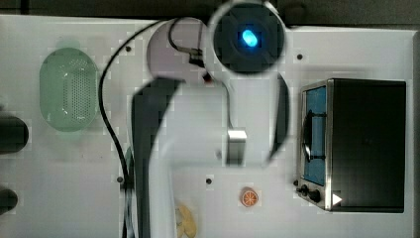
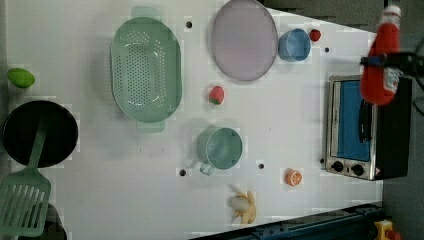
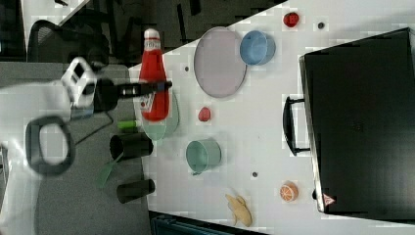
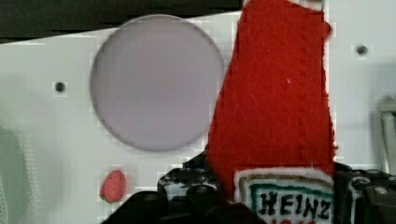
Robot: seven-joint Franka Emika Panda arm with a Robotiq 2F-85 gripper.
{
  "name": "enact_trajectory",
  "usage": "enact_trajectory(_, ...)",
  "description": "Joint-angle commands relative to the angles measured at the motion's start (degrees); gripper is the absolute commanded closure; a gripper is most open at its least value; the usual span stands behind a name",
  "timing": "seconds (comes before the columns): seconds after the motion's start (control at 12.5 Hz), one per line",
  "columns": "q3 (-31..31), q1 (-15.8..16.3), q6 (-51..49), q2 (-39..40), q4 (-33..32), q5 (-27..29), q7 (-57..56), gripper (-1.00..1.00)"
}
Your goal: Pick ketchup from plate and place it on table.
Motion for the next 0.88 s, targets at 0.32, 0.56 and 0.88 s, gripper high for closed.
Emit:
enact_trajectory(0.32, -2.12, -0.72, 1.81, -7.61, -22.1, 1.39, 2.31, -0.18)
enact_trajectory(0.56, -2.97, -0.73, 12.05, -7.24, -31.55, 1.39, 2.32, -0.18)
enact_trajectory(0.88, -2.75, -0.64, 23.87, 0.32, -35.67, 1.39, 2.33, -0.18)
